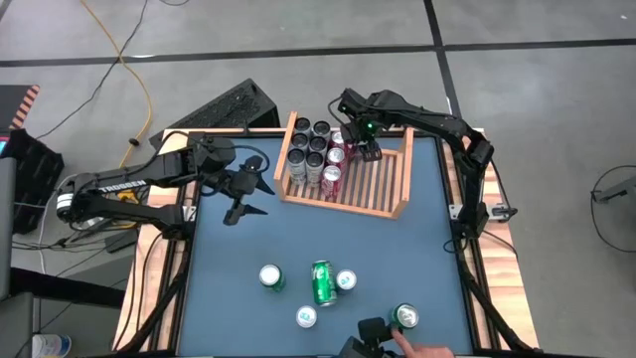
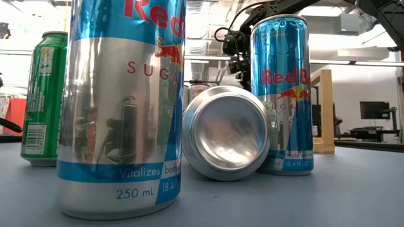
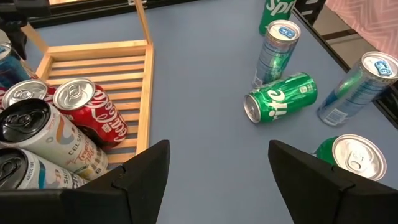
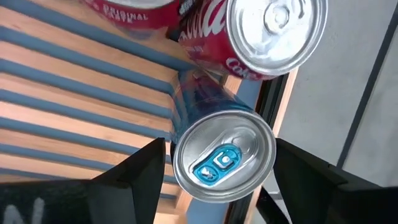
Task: Place canned beverage on shelf
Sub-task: Put the blue soda can on the shelf, then put the blue soda can on the shelf aligned with the other blue soda can
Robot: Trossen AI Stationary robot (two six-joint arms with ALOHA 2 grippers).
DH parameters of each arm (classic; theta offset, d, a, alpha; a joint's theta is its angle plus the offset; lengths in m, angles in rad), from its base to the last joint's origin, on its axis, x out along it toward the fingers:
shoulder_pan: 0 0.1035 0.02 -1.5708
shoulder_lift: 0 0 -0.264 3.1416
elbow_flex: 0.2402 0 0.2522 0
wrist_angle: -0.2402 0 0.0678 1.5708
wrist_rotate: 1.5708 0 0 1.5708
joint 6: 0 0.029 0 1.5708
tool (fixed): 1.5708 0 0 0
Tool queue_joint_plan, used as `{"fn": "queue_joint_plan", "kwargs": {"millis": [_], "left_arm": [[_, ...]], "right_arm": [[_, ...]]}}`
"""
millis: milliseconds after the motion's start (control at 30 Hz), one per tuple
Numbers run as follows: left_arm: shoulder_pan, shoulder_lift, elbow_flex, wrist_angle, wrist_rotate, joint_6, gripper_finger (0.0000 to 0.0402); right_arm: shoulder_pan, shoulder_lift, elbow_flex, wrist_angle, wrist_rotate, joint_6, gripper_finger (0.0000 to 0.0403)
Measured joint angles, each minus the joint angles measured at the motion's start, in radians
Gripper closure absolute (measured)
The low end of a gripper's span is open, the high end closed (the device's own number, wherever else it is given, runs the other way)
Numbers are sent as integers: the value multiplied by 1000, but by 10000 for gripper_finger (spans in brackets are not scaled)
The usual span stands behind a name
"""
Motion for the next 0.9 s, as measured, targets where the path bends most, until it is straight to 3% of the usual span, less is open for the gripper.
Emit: {"fn": "queue_joint_plan", "kwargs": {"millis": [467, 900], "left_arm": [[0, 0, 0, -14, 76, 14, 140], [0, 0, 0, -22, 78, 19, 140]], "right_arm": [[27, 0, 24, -24, 8, 73, 122], [37, 0, 108, -94, 26, 128, 57]]}}
